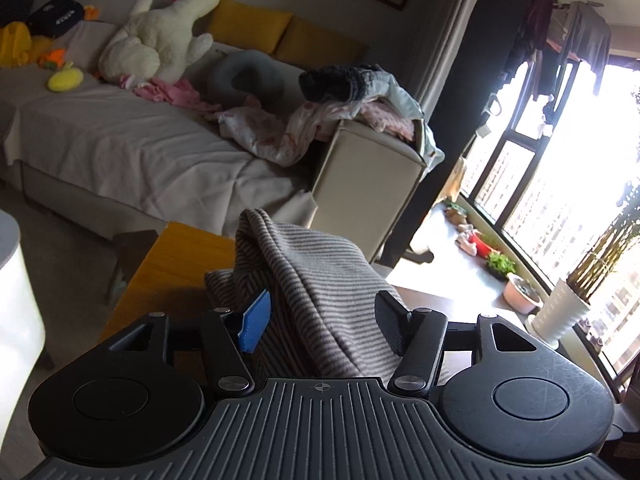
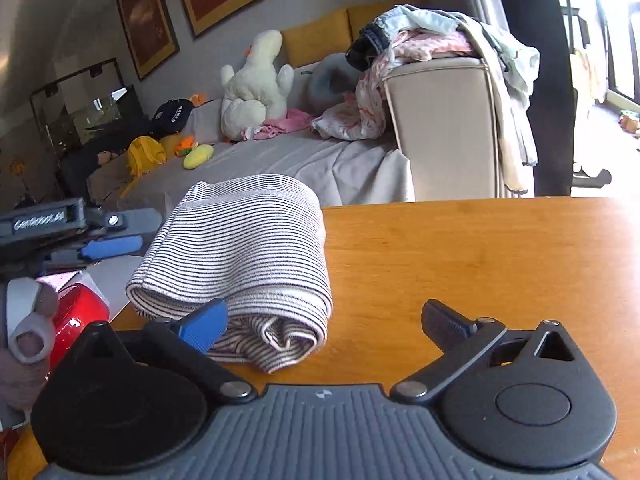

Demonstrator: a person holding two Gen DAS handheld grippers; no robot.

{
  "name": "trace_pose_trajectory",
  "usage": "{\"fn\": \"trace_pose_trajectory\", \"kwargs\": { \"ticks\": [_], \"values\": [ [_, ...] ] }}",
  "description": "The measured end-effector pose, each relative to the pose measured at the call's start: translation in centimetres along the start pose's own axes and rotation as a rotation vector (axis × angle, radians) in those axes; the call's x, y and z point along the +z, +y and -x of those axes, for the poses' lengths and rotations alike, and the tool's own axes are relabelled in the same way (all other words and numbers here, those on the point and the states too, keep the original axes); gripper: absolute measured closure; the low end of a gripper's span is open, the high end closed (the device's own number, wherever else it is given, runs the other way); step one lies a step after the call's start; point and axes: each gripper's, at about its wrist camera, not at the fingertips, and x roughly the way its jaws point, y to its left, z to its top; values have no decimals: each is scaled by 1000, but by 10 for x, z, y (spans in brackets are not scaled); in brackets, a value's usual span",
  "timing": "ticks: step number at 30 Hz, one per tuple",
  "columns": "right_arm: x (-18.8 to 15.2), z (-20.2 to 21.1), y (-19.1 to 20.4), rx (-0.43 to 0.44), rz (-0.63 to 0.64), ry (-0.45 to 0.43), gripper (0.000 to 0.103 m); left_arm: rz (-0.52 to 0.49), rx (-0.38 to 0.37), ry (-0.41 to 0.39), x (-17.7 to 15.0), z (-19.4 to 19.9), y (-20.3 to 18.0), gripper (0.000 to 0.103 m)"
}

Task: Fold clothes
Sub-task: 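Open both grippers and pull them back from the folded sweater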

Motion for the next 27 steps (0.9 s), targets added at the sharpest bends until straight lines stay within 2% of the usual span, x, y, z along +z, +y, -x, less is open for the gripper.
{"fn": "trace_pose_trajectory", "kwargs": {
  "ticks": [6, 11, 13, 16, 19, 24, 27],
  "values": [
    [-26, 34, -2, -80, 4, 22, 0, -5, 90, 96, -62, 38, -28, 11],
    [-49, 51, 2, -159, 45, 66, 0, -4, 143, 186, -103, 48, -38, 6],
    [-57, 52, 1, -199, 55, 93, 0, -26, 170, 173, -114, 53, -42, 0],
    [-61, 53, -3, -261, 34, 119, 0, -83, 236, 136, -127, 54, -53, 0],
    [-63, 46, 3, -311, 91, 147, 0, -117, 297, 145, -127, 47, -61, 0],
    [-61, 38, 4, -301, 114, 150, 0, -172, 362, 173, -126, 35, -69, 0],
    [-58, 34, 2, -298, 115, 148, 0, -162, 380, 170, -123, 29, -68, 0]
  ]
}}
